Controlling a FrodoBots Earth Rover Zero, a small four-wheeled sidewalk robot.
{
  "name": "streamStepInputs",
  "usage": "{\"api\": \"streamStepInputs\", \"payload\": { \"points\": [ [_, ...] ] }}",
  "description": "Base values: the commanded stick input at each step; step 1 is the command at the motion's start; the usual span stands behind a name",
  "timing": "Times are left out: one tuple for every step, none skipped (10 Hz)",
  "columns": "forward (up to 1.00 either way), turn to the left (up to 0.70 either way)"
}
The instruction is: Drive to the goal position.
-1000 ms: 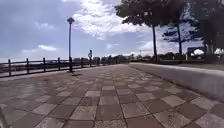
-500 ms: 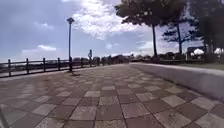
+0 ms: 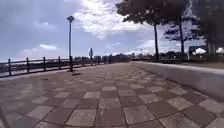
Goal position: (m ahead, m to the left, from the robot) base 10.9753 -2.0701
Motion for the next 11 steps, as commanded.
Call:
{"api": "streamStepInputs", "payload": {
  "points": [
    [0.45,0.03],
    [0.45,0.00],
    [0.45,0.00],
    [0.45,0.00],
    [0.45,0.00],
    [0.45,0.00],
    [0.45,0.01],
    [0.45,0.09],
    [0.45,0.27],
    [0.45,0.27],
    [0.45,0.27]
  ]
}}
